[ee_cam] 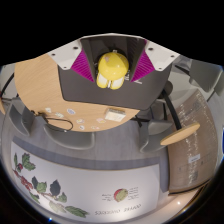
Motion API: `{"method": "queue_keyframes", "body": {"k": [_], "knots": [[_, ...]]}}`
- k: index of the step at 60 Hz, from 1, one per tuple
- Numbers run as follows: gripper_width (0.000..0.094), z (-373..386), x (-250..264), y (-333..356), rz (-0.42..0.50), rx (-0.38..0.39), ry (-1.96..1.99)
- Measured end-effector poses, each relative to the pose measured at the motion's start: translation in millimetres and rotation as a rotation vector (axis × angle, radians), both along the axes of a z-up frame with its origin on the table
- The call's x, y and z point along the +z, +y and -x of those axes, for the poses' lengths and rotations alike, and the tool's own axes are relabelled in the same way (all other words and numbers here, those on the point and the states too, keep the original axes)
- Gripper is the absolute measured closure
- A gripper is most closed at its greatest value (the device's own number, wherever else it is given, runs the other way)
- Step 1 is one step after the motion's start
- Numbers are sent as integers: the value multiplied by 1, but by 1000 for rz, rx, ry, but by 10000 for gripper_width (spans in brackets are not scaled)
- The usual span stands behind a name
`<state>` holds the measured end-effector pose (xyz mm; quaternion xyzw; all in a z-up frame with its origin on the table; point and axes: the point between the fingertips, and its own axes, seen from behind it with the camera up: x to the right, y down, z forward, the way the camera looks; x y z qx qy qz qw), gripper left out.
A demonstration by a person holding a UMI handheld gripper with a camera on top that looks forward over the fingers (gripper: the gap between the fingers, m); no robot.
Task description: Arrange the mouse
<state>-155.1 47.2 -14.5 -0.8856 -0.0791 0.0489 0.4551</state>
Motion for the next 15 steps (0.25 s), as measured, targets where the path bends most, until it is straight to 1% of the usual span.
{"method": "queue_keyframes", "body": {"k": [2,4,5,11,15], "knots": [[162,2,4,-8,17,32,21],[76,2,13,-17,14,51,58],[65,4,17,-19,11,64,73],[69,-11,34,-50,-5,123,113],[69,-32,46,-68,-24,132,124]]}}
